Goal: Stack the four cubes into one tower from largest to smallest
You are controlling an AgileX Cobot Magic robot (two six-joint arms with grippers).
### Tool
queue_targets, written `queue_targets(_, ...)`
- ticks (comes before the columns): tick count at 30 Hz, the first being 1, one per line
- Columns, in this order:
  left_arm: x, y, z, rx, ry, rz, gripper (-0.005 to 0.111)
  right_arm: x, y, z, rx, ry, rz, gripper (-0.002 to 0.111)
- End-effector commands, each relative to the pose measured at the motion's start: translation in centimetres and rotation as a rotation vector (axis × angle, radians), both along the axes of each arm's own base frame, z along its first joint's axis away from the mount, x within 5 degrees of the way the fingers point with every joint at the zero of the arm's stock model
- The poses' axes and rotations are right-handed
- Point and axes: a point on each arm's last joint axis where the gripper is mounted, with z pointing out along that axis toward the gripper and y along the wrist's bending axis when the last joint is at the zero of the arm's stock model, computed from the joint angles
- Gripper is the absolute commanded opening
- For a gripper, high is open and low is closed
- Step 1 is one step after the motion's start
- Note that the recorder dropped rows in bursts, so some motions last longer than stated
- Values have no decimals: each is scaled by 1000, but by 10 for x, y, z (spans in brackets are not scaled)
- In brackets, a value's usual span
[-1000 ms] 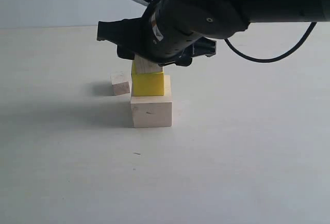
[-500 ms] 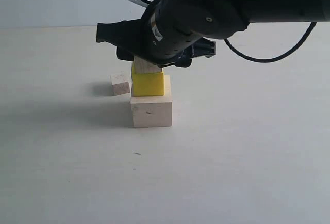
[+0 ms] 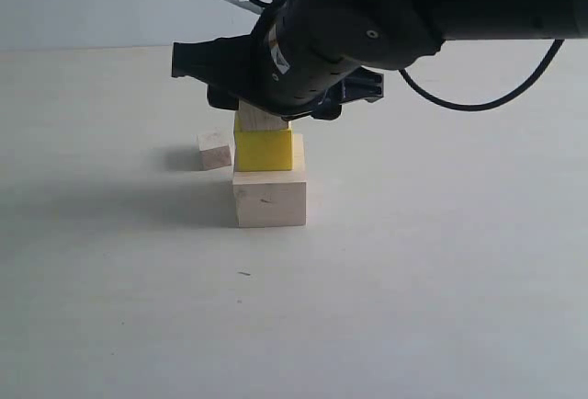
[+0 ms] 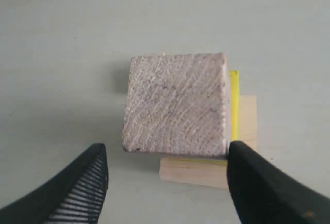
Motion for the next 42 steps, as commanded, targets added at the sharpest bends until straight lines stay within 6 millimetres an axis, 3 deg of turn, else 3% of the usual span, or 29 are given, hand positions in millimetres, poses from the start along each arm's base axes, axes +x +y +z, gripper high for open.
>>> queue_targets(1, 0, 0, 2, -7, -15, 2, 0, -1, -1, 3, 0, -8, 11, 64)
queue_targets(25, 0, 0, 2, -7, -15, 2, 0, -2, -4, 4, -39, -7, 20, 64)
queue_targets(36, 0, 0, 2, -7, -15, 2, 0, -14, -22, 46, -17, -96, 47, 63)
queue_targets(39, 0, 0, 2, -7, -15, 2, 0, -21, -31, 60, -53, -129, 80, 57)
queue_targets(42, 0, 0, 2, -7, -15, 2, 0, -27, -42, 70, -121, -139, 105, 37)
